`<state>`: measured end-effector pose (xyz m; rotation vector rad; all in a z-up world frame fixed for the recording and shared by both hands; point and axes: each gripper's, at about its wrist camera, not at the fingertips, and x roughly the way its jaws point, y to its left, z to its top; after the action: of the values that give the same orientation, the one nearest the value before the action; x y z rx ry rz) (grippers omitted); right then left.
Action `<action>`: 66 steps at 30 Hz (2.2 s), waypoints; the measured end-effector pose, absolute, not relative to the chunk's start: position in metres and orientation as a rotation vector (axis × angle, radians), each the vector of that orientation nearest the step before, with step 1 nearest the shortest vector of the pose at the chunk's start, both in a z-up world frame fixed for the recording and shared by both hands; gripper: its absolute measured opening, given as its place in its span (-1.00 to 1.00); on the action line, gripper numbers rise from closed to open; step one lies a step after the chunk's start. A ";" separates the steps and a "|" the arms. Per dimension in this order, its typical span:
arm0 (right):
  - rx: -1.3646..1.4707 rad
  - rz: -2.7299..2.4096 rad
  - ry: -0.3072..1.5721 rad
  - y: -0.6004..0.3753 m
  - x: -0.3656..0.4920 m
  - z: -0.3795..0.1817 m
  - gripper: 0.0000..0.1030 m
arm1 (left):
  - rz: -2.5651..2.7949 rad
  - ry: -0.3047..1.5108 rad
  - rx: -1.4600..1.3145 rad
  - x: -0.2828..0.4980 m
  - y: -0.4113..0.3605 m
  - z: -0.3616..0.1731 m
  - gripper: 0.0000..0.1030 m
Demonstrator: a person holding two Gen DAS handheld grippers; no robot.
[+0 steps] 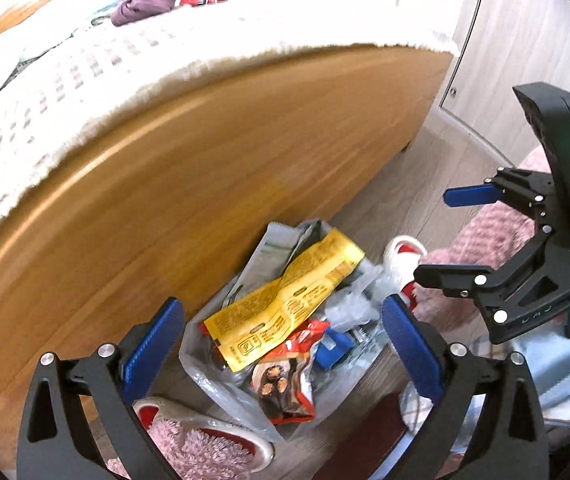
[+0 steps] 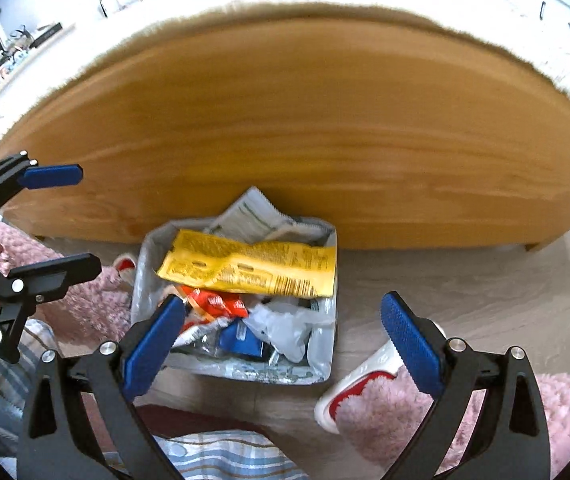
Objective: Collect trash
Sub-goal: 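Raise both open tools from the trash bag back toward the bed, then reach the right tool to the red wrapper and grasp it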
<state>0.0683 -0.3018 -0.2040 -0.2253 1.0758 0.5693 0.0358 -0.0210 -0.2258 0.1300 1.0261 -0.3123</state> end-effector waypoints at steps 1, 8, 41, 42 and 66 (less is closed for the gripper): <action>-0.222 0.569 1.062 -0.302 0.068 -0.200 0.83 | -0.312 1.008 0.128 0.034 -0.021 -0.220 0.86; -0.209 0.552 0.894 -0.310 0.064 -0.163 0.83 | -0.272 0.877 0.098 0.028 -0.013 -0.183 0.86; -0.163 0.410 0.397 -0.269 0.232 -0.048 0.83 | -0.090 0.468 -0.133 0.187 0.050 -0.058 0.86; -0.161 0.404 0.401 -0.266 0.237 -0.048 0.83 | -0.088 0.467 -0.137 0.194 0.052 -0.057 0.86; -0.123 0.226 0.739 -0.163 0.422 -0.079 0.83 | 0.061 0.523 -0.416 0.348 0.124 -0.074 0.86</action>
<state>0.4223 -0.1635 -0.0786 -0.1227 0.7393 0.2256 0.3480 0.1240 -0.0736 -0.4159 0.5226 0.0606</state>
